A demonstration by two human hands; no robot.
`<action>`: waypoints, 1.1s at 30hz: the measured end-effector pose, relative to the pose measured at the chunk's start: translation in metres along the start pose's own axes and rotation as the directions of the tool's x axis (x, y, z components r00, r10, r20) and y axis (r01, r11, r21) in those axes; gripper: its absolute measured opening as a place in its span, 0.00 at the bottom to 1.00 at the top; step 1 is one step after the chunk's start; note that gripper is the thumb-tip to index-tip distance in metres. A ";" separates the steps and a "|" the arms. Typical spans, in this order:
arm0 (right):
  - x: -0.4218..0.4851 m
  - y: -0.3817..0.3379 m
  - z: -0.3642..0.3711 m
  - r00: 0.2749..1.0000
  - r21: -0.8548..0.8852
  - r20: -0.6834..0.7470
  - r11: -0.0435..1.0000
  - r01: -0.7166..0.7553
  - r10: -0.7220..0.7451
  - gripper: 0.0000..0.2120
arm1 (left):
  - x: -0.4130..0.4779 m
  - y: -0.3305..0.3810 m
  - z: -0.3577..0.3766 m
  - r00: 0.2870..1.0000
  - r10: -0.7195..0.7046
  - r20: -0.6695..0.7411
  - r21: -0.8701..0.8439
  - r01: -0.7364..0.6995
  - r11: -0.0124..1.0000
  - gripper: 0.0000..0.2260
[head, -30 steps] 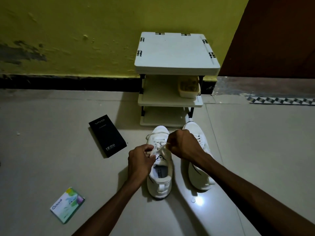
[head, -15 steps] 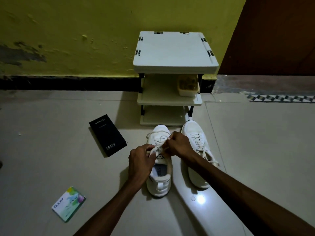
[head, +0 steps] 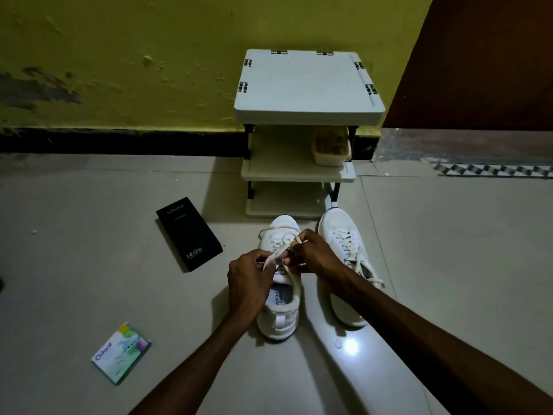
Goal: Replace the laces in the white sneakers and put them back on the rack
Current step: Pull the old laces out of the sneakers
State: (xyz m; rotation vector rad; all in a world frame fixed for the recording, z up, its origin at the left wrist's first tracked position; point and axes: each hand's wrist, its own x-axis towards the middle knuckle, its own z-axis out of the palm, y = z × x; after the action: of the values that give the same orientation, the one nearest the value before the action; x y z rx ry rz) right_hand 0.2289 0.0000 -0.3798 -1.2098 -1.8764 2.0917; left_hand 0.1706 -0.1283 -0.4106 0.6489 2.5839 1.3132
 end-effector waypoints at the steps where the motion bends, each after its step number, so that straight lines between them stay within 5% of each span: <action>1: 0.000 0.001 0.000 1.000 0.020 -0.012 1.000 -0.013 0.014 0.07 | 0.000 0.000 0.000 1.000 0.001 0.000 -0.002 -0.001 1.000 0.03; 10: -0.003 -0.001 0.001 0.993 0.135 -0.046 0.986 -0.102 0.109 0.13 | 0.004 0.000 -0.001 1.000 0.029 0.002 0.038 -0.029 0.999 0.04; 20: 0.007 -0.017 -0.012 0.999 0.012 -0.020 0.999 0.034 -0.034 0.09 | 0.006 0.003 -0.006 0.999 0.045 0.008 0.110 -0.046 0.993 0.05; 23: 0.009 -0.023 -0.011 0.975 -0.153 -0.037 0.966 0.210 -0.218 0.07 | 0.007 0.004 -0.005 0.998 0.059 0.000 0.106 -0.059 0.993 0.05; 26: 0.008 -0.026 -0.006 0.907 -0.498 0.014 0.783 0.372 -0.422 0.05 | 0.006 0.006 -0.005 0.998 0.063 0.016 0.106 -0.065 0.992 0.04; 29: 0.009 -0.029 -0.008 0.903 -0.673 0.085 0.645 0.363 -0.421 0.08 | 0.006 0.004 -0.004 0.997 0.064 0.047 0.105 -0.069 0.992 0.05; 33: 0.015 -0.033 -0.018 0.879 -0.699 -0.039 0.641 0.316 -0.476 0.09 | 0.011 0.000 -0.001 0.991 0.086 0.101 0.112 -0.098 0.989 0.06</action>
State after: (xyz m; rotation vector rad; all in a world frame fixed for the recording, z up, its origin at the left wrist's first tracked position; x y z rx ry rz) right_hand 0.2157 0.0306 -0.3574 -0.9113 -2.5854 0.9978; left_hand 0.1609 -0.1240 -0.4099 0.8395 2.5960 1.1324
